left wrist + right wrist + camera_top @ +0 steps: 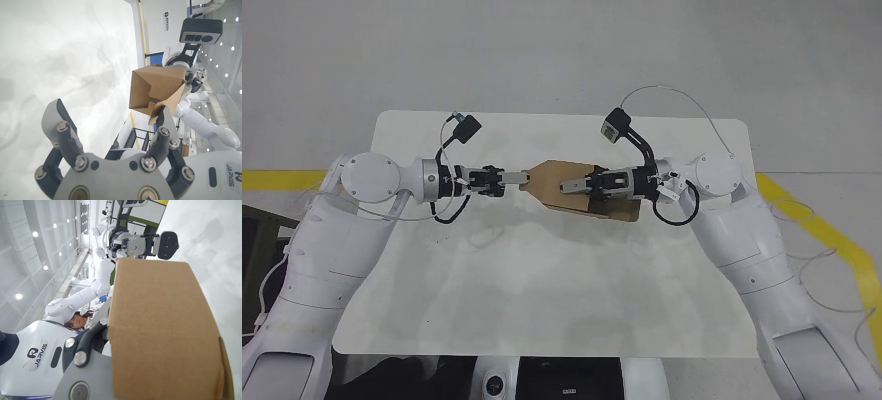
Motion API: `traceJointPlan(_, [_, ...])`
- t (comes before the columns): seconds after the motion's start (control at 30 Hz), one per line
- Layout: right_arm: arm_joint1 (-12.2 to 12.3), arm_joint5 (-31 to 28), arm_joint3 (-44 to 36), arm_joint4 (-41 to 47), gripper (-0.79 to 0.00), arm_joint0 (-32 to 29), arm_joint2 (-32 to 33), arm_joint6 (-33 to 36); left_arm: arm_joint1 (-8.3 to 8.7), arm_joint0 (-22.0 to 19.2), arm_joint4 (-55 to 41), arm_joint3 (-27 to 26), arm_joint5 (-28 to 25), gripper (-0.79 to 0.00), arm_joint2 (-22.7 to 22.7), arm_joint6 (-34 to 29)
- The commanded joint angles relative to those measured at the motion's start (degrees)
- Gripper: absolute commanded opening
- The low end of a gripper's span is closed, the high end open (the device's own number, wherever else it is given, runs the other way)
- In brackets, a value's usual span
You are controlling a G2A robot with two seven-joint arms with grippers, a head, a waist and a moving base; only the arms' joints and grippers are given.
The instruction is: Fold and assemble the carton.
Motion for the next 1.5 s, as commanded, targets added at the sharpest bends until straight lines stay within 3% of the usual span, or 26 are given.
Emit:
traceJointPlan(0.0, [-0.03,-0.33,0.02,0.35,-0.785,0.08,-0.09,0.17,-0.05,-0.07,-0.47,0.07,0.05,0.0,0.19,-0.22])
traceJointPlan(0.87, [-1.08,-5.27,1.44,7.58,-0.785,0.27,-2.24,1.96,-0.56,0.37,-5.44,-1.55,-1.15,0.0,1.75,-1.58])
traceJointPlan(1.47, [-1.67,-7.64,3.45,11.73,-0.785,0.73,-2.25,3.67,-1.33,1.02,-10.76,0.64,-4.44,0.0,3.23,-1.53])
